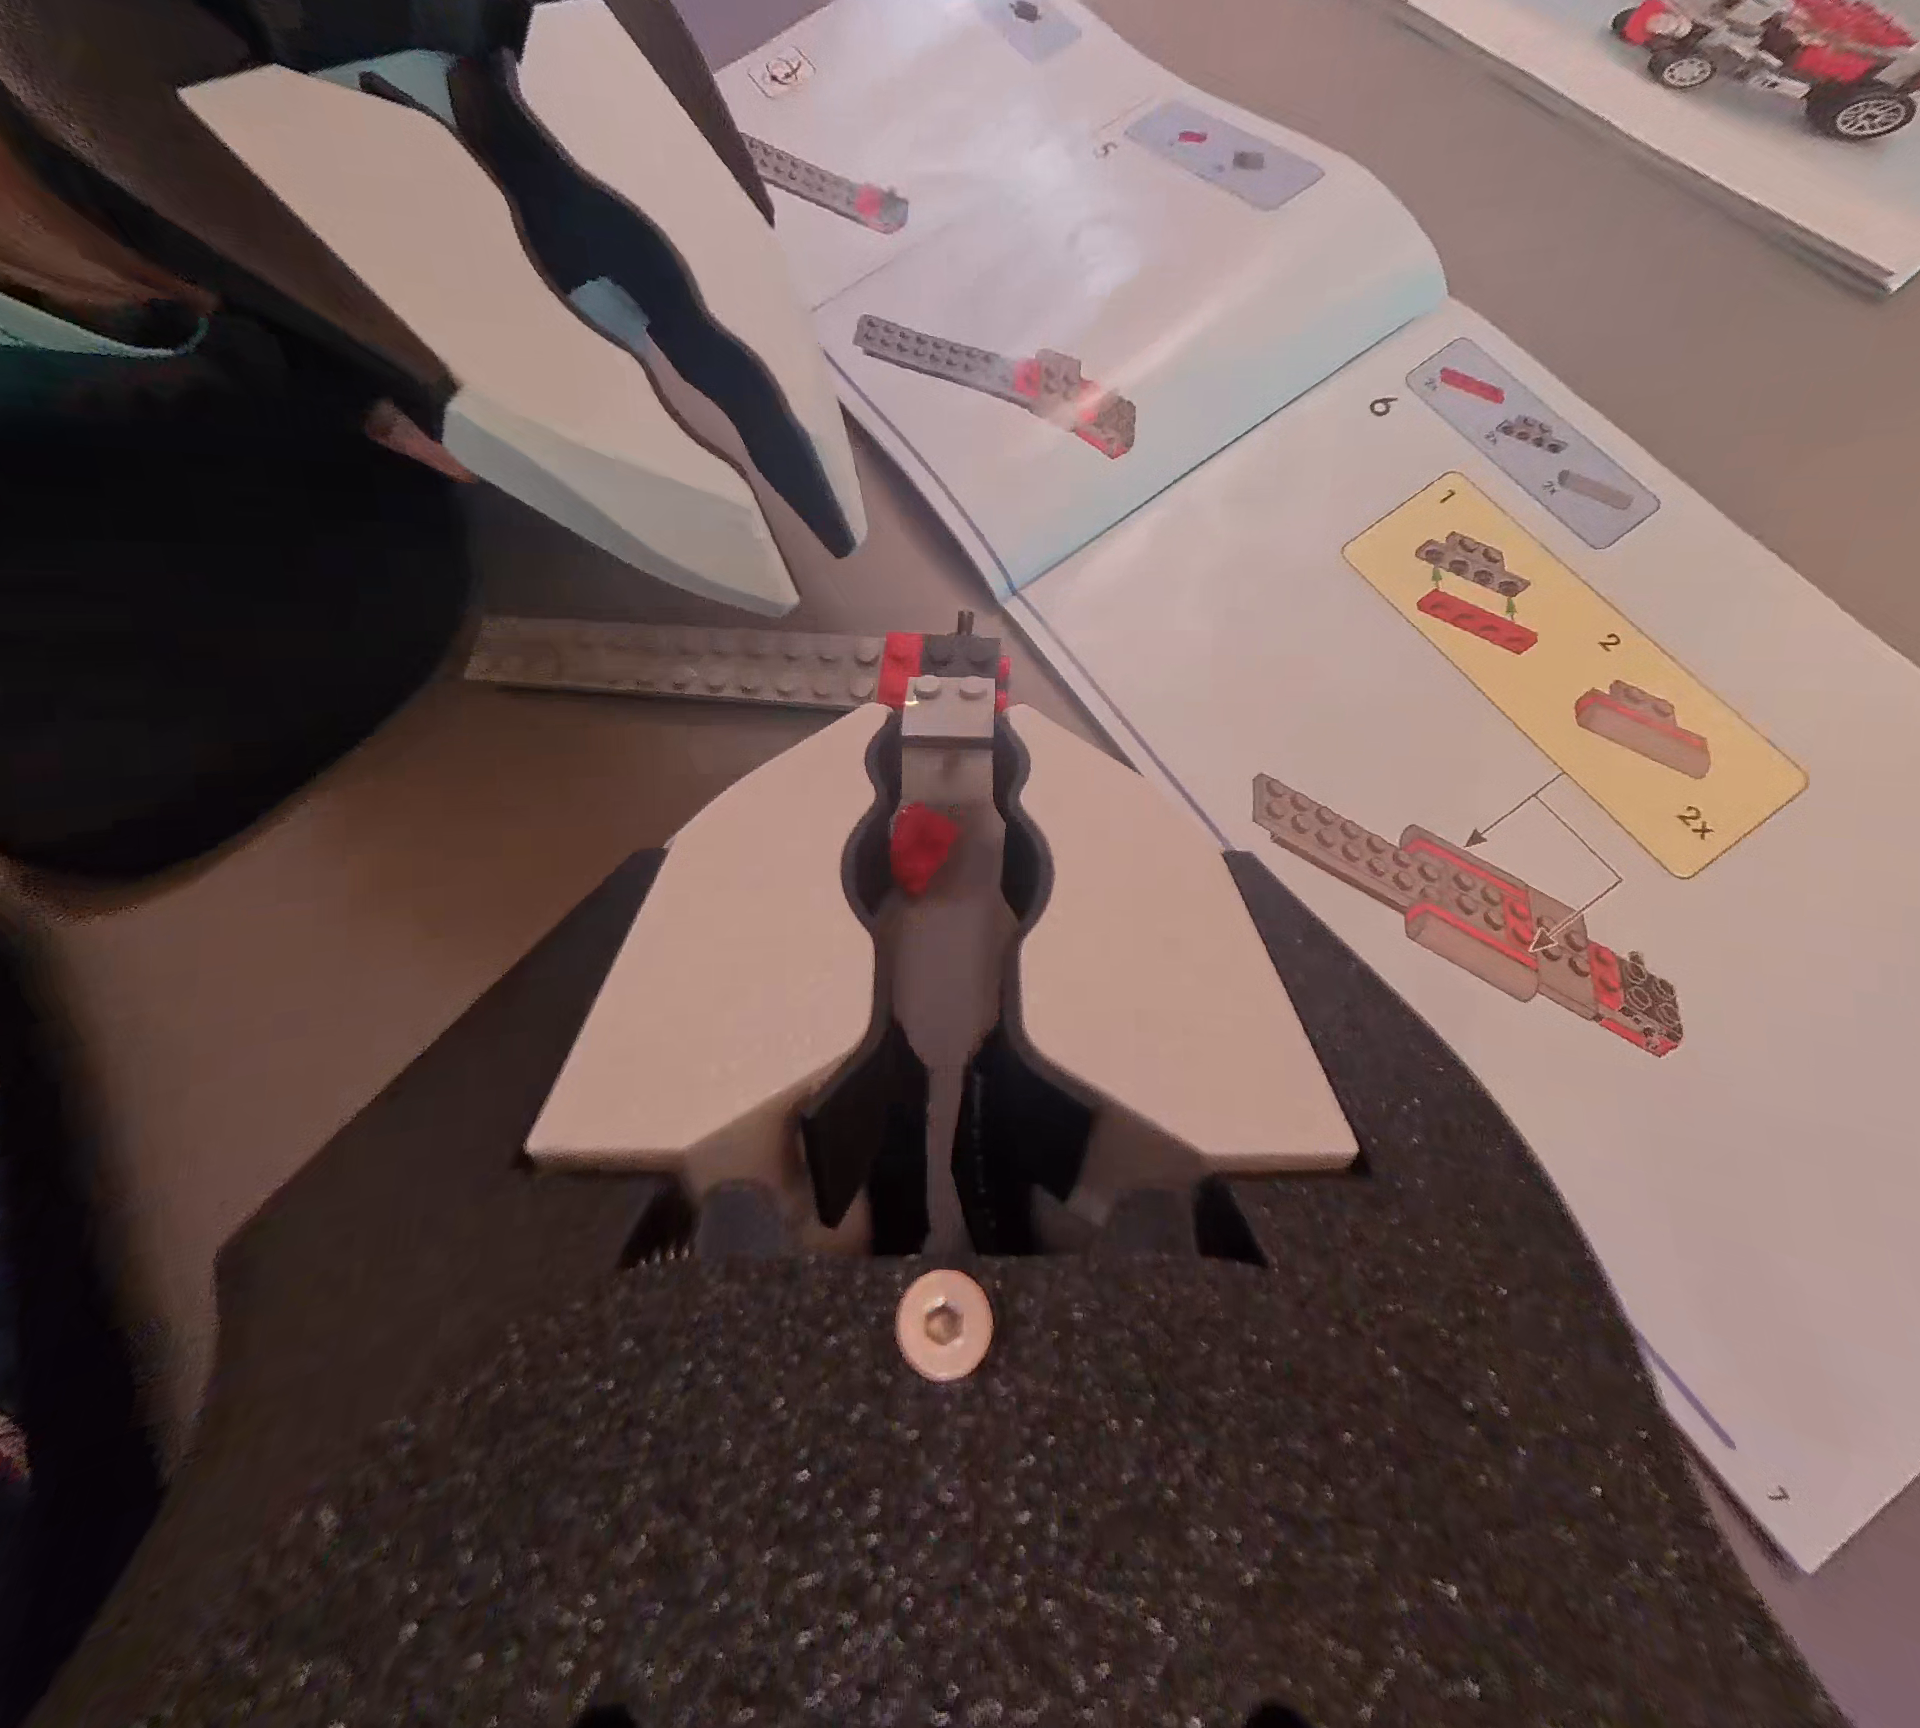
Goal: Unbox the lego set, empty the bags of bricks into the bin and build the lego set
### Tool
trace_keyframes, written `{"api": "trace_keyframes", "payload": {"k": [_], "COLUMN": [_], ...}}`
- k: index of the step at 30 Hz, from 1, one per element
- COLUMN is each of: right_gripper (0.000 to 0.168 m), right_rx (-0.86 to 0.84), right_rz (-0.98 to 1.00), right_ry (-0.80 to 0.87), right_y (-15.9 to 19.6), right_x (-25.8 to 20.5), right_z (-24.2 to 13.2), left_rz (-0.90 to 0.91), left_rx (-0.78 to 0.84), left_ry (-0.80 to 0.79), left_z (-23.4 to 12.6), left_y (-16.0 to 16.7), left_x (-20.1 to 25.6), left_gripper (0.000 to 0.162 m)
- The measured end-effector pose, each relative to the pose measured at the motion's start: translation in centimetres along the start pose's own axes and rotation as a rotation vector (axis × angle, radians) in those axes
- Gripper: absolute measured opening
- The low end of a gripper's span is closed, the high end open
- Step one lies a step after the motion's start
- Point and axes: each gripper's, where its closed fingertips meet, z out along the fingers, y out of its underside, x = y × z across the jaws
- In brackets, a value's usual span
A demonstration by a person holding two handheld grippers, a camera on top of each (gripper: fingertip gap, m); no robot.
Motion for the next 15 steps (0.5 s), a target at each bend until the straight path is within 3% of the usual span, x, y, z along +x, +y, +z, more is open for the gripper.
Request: {"api": "trace_keyframes", "payload": {"k": [15], "right_gripper": [0.016], "right_rx": [-0.006], "right_rz": [0.008], "right_ry": [0.052], "right_y": [0.0], "right_x": [0.2], "right_z": [1.0], "left_rz": [-0.016], "left_rx": [0.02], "left_ry": [0.037], "left_z": [0.92], "left_y": [0.58], "left_x": [-0.44], "left_gripper": [0.018]}}
